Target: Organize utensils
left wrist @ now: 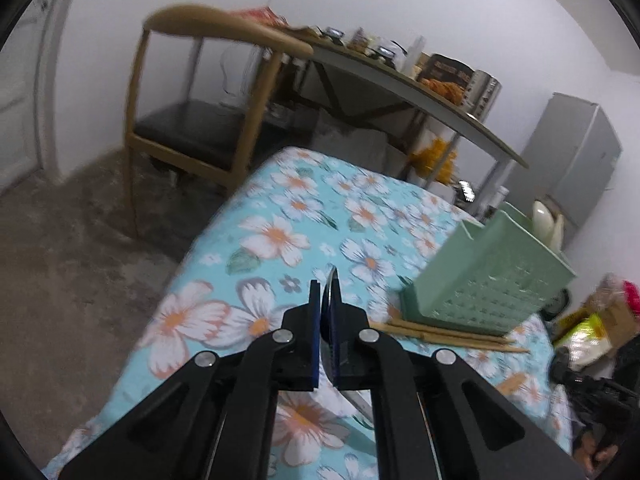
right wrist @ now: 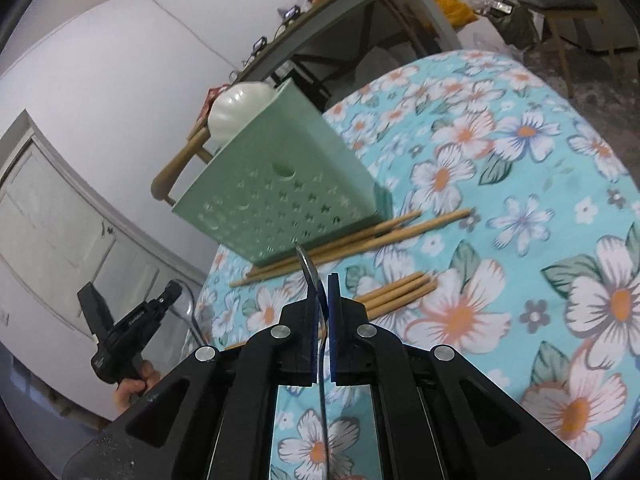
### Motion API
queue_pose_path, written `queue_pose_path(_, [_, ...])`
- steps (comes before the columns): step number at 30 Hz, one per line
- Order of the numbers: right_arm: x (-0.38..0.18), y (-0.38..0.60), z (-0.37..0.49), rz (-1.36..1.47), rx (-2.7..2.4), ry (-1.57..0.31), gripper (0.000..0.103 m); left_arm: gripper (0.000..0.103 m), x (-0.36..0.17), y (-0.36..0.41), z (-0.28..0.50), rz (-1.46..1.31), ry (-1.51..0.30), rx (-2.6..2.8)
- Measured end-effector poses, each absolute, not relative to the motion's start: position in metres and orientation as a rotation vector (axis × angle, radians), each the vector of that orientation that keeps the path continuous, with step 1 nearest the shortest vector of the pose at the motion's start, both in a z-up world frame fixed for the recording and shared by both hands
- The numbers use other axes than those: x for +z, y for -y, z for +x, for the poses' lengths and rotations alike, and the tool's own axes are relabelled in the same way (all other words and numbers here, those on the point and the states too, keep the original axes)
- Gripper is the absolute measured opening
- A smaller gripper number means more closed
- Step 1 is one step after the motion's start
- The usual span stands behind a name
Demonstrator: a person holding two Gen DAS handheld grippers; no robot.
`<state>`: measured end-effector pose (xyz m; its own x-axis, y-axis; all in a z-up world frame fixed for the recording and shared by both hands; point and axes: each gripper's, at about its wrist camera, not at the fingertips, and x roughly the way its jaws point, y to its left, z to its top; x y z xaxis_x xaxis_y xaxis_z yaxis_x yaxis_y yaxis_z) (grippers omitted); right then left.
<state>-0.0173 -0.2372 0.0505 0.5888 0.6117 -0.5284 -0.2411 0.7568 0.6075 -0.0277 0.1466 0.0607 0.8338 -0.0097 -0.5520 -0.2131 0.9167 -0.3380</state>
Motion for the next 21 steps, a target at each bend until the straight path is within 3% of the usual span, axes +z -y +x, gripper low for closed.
queue_pose_path(21, [0.051,0.249,-0.019,0.531,0.47,-0.773,0.006,0.003,0.114,-0.086,-0.034,-0.222,-0.401,0.239])
